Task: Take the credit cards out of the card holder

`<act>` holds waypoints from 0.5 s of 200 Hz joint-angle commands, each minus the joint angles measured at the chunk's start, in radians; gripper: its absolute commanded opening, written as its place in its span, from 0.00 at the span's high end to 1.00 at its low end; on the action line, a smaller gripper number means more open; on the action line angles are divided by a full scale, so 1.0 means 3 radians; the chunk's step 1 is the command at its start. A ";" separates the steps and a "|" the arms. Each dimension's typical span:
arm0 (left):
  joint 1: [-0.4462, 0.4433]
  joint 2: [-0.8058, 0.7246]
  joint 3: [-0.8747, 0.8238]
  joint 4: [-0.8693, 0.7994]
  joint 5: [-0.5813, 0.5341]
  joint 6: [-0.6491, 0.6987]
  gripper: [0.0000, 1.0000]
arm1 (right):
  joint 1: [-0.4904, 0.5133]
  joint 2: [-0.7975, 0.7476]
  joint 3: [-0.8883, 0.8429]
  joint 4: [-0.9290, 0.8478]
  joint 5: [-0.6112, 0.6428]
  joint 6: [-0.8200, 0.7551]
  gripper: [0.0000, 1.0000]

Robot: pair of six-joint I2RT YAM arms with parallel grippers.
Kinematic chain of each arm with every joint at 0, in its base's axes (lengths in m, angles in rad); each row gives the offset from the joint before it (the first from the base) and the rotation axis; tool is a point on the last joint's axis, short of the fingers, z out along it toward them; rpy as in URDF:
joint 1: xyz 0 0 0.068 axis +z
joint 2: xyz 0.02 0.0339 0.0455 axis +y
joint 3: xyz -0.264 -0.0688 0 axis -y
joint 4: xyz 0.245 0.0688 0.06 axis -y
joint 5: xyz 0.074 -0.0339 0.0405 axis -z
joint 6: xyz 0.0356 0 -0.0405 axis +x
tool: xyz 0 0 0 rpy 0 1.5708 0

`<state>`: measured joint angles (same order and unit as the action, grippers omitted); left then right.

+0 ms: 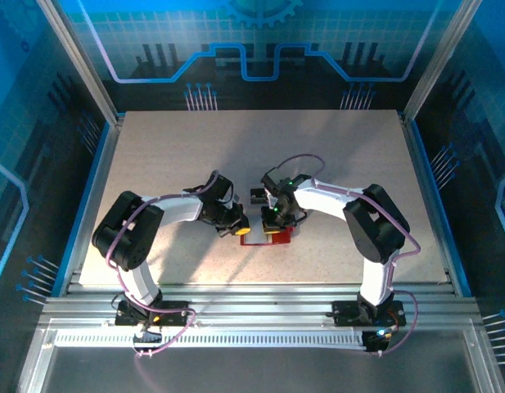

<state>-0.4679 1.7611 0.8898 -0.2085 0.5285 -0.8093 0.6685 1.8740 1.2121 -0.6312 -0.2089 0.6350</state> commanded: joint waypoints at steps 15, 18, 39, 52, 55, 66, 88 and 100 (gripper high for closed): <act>-0.0027 0.0082 0.0053 -0.0203 -0.0056 0.0055 1.00 | 0.0037 -0.0185 -0.0066 0.0103 -0.0203 0.0021 0.91; -0.0027 0.0086 0.0051 -0.0205 -0.0054 0.0054 1.00 | 0.0036 -0.0187 -0.0085 0.0138 -0.0242 0.0036 0.91; -0.0027 0.0085 0.0057 -0.0217 -0.0055 0.0064 1.00 | 0.0090 -0.0281 -0.0208 0.0348 -0.0362 0.0016 0.85; -0.0028 0.0085 0.0057 -0.0215 -0.0057 0.0069 1.00 | 0.0172 -0.0368 -0.0249 0.0349 -0.0289 -0.0146 0.78; -0.0028 0.0086 0.0056 -0.0213 -0.0054 0.0067 1.00 | 0.0185 -0.0384 -0.0251 0.0330 -0.0277 -0.0208 0.76; -0.0032 0.0090 0.0059 -0.0215 -0.0058 0.0074 1.00 | 0.0248 -0.0470 -0.0259 0.0282 -0.0200 -0.0529 0.69; -0.0031 0.0111 0.0058 -0.0215 -0.0050 0.0083 1.00 | 0.0358 -0.0798 -0.0408 0.0280 0.0152 -0.1483 0.68; -0.0026 0.0112 0.0061 -0.0215 -0.0045 0.0093 1.00 | 0.0350 -0.0979 -0.0528 0.0312 0.0201 -0.1997 0.69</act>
<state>-0.4679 1.7657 0.8955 -0.2150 0.5289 -0.8055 0.7635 1.6997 1.1088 -0.5446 -0.2256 0.3779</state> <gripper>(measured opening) 0.040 0.313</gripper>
